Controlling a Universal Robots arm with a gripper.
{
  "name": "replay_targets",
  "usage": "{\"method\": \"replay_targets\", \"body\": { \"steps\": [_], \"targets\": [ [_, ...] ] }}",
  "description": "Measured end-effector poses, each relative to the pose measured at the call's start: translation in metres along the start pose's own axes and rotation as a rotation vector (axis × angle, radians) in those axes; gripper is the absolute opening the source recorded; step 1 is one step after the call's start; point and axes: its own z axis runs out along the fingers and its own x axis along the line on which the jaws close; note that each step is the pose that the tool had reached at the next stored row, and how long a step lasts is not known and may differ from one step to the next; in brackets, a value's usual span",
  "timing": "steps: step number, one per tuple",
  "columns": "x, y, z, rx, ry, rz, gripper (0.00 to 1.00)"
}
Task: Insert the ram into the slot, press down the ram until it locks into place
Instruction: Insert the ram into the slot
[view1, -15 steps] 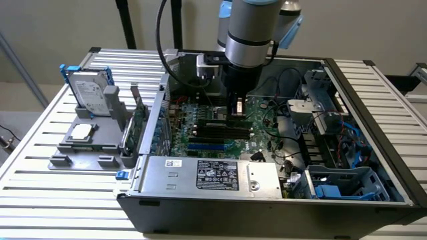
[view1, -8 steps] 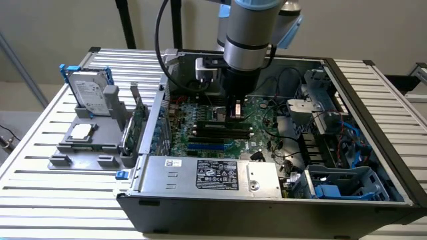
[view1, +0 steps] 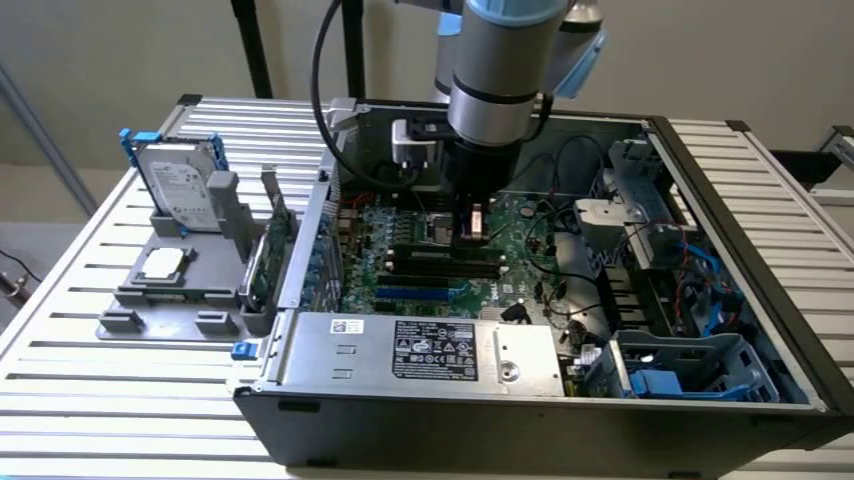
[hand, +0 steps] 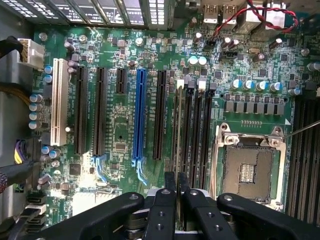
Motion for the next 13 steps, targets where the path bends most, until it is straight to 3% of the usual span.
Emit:
{"method": "replay_targets", "body": {
  "steps": [13],
  "targets": [
    [0.0000,-0.0009,0.0053,0.0000,-0.0001,0.000,0.13]
  ]
}}
